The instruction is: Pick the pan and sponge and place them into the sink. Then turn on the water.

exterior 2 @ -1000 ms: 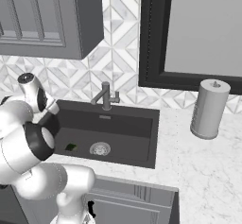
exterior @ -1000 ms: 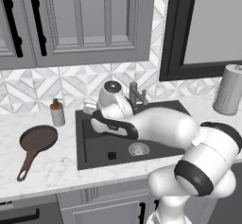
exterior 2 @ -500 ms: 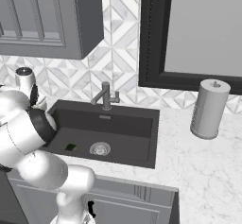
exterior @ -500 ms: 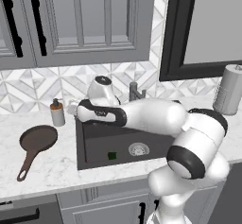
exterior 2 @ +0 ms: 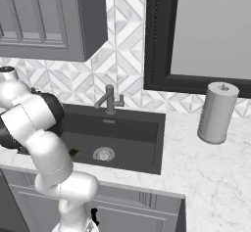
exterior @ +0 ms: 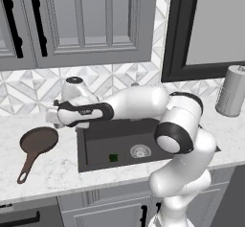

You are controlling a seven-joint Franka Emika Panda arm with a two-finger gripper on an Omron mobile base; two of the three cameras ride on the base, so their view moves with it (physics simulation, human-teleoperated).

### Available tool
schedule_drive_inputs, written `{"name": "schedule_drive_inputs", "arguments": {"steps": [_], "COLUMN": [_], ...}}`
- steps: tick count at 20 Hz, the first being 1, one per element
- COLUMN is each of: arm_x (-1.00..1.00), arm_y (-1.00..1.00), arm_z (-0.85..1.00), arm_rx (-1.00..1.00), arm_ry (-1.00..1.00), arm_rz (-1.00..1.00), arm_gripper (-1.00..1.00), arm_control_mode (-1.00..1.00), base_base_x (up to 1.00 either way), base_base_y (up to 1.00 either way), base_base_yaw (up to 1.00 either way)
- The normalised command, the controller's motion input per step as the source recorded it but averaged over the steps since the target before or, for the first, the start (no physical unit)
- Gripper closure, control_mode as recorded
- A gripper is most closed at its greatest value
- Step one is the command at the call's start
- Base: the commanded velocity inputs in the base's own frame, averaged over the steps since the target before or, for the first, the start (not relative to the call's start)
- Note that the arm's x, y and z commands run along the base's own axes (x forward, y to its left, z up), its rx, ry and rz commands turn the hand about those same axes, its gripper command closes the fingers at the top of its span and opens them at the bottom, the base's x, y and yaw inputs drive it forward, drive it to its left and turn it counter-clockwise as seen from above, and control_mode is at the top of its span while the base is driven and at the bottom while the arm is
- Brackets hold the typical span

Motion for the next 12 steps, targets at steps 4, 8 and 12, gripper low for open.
{"name": "schedule_drive_inputs", "arguments": {"steps": [4, 8, 12], "arm_x": [-0.12, -0.02, -0.01], "arm_y": [0.25, 0.30, 0.34], "arm_z": [-0.21, -0.32, -0.24], "arm_rx": [-0.07, -0.02, 0.00], "arm_ry": [0.08, 0.04, 0.00], "arm_rz": [0.05, 0.03, 0.00], "arm_gripper": [-1.00, -1.00, -1.00], "arm_control_mode": [-1.00, -1.00, -1.00], "base_base_x": [0.00, 0.00, 0.00], "base_base_y": [0.00, 0.00, 0.00], "base_base_yaw": [0.00, 0.00, 0.00]}}
